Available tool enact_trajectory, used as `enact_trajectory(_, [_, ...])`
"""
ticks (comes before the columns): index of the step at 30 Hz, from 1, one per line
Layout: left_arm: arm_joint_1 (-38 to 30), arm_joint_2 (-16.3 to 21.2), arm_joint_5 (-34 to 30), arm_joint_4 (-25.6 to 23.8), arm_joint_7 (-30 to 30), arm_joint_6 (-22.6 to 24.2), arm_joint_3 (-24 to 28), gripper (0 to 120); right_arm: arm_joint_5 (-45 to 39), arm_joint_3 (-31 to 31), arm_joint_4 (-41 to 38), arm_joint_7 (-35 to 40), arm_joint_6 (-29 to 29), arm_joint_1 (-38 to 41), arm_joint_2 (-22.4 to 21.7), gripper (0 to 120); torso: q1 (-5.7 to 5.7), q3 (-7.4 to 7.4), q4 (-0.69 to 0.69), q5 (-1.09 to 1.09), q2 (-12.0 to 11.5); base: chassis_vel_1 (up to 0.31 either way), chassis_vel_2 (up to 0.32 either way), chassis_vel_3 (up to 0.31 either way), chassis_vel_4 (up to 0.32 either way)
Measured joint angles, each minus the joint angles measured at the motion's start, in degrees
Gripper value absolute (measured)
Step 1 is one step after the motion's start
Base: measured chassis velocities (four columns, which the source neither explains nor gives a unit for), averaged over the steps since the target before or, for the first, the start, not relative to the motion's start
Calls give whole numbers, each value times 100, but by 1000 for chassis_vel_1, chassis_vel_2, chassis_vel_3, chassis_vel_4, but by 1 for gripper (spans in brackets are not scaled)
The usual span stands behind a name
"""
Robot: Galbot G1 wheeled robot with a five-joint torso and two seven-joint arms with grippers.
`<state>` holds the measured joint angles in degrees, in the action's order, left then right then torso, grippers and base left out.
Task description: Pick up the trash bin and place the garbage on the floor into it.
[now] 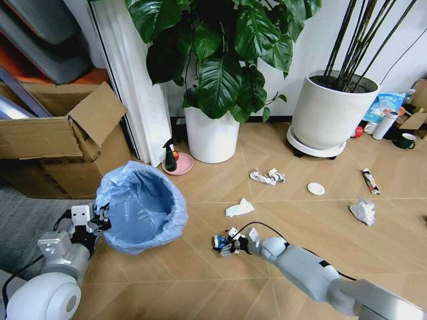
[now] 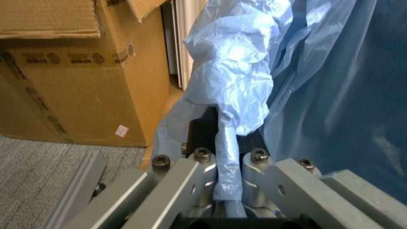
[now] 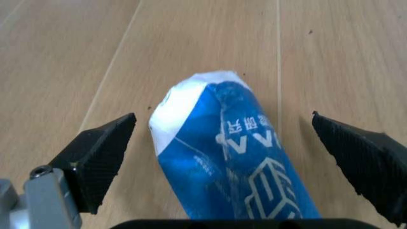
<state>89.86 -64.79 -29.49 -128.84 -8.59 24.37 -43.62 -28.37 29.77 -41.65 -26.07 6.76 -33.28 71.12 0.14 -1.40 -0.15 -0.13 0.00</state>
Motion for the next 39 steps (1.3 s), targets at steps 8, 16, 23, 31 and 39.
enact_trajectory(8, [0,-7,0,-13,1,0,23,0,0,-61,5,55,-37,-68,-41,77,0,0,-1,1,0,0,0,0,0])
enact_trajectory(16, [-18,0,3,-8,5,-2,38,0,-14,-96,-42,172,-67,-109,-22,53,-1,0,-1,1,0,0,0,0,0])
enact_trajectory(23, [-43,12,-6,14,3,-3,52,0,-33,-201,-76,261,-89,-182,-9,36,0,0,0,2,0,0,0,0,0])
enact_trajectory(31, [-76,63,-30,62,1,1,90,0,-130,-494,-376,451,-173,-378,-78,34,0,0,0,2,0,0,0,0,0])
enact_trajectory(39, [-128,216,-128,132,-16,41,134,0,-293,-1230,-1398,880,-349,-763,-338,31,0,0,1,3,0,0,0,0,0])
